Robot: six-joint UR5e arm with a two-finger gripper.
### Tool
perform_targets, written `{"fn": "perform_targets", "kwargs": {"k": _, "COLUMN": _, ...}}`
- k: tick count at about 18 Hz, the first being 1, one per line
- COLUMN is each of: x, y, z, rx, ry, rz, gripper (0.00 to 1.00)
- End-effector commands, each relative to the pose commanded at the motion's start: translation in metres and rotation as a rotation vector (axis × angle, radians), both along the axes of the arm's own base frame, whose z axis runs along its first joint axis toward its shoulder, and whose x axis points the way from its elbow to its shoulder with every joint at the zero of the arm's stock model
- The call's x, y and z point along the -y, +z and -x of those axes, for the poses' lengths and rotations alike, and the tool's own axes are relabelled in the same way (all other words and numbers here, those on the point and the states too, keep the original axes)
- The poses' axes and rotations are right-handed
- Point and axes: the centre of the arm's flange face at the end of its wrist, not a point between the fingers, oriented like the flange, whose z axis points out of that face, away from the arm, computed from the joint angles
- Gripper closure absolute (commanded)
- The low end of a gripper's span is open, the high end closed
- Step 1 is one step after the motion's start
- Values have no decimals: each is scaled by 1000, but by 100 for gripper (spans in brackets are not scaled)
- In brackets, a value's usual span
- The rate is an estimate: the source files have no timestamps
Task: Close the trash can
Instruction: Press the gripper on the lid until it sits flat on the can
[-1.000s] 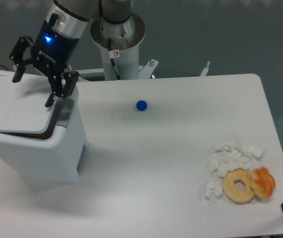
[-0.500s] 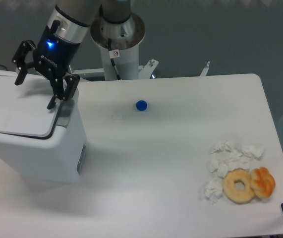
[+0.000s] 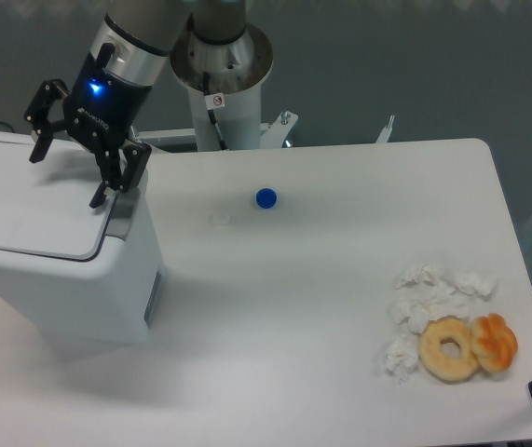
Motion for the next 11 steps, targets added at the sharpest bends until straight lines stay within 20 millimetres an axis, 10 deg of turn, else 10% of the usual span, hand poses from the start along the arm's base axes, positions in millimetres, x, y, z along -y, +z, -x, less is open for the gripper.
{"fn": "perform_targets", "kwargs": {"k": 11, "x": -3, "y": -8, "z": 3, "rx": 14, "ry": 3, "rz": 14, "gripper": 0}}
